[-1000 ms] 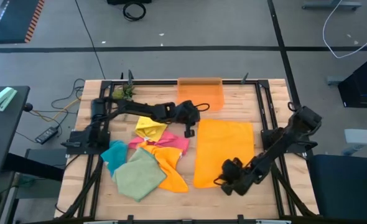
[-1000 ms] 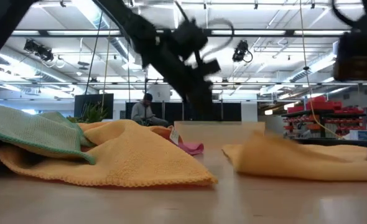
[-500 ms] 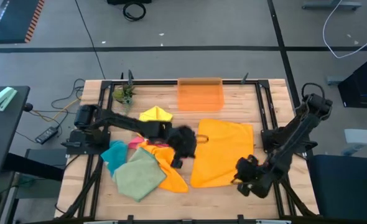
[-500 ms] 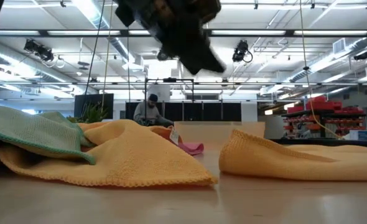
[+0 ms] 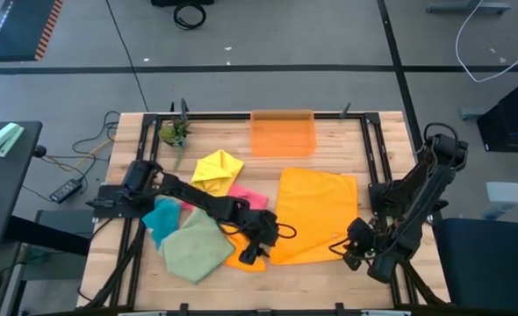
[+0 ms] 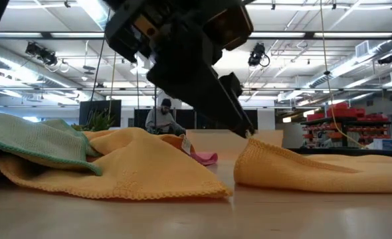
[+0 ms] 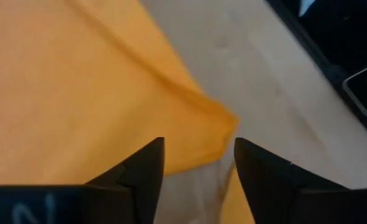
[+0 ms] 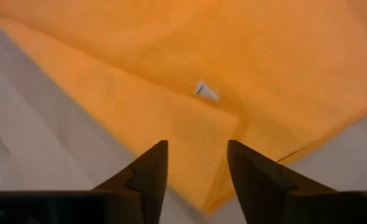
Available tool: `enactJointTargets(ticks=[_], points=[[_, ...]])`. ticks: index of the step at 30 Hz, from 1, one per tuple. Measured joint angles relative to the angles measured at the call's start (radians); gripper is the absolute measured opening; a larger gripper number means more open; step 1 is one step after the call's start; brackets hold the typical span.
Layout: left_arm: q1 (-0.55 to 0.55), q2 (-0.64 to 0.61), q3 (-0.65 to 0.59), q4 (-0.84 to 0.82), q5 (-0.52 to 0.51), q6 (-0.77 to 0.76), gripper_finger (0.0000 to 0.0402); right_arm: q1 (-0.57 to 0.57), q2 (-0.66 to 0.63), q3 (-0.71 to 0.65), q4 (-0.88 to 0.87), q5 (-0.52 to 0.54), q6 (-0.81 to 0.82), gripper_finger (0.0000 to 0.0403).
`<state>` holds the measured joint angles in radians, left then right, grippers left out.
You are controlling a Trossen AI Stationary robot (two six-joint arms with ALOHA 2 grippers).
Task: Fold microfiber towels
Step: Fold the left orange microfiber cloth
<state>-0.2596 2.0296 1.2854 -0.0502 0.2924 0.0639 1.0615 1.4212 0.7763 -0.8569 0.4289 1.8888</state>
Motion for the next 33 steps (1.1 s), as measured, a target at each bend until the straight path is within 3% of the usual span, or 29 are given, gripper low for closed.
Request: enactJointTargets(ticks=[9,17,26,33], points=[[-0.054,0.0,0.0,0.054,-0.042,0.004,0.0234,0.018,0.018,-0.052,0.033,-0.027,0.171,0.0209],[-0.059,0.058,-0.001,0.092,-0.05,-0.026,0.0206,0.021,0.021,-0.158,0.159,-0.024,0.207,0.0209],[-0.057,0.08,-0.001,0.103,-0.047,-0.04,0.0186,0.021,0.021,-0.171,0.183,0.042,0.18,0.0209],[-0.052,0.078,0.0,0.102,-0.044,-0.027,0.0141,-0.003,0.021,-0.221,0.282,0.072,0.176,0.0208]])
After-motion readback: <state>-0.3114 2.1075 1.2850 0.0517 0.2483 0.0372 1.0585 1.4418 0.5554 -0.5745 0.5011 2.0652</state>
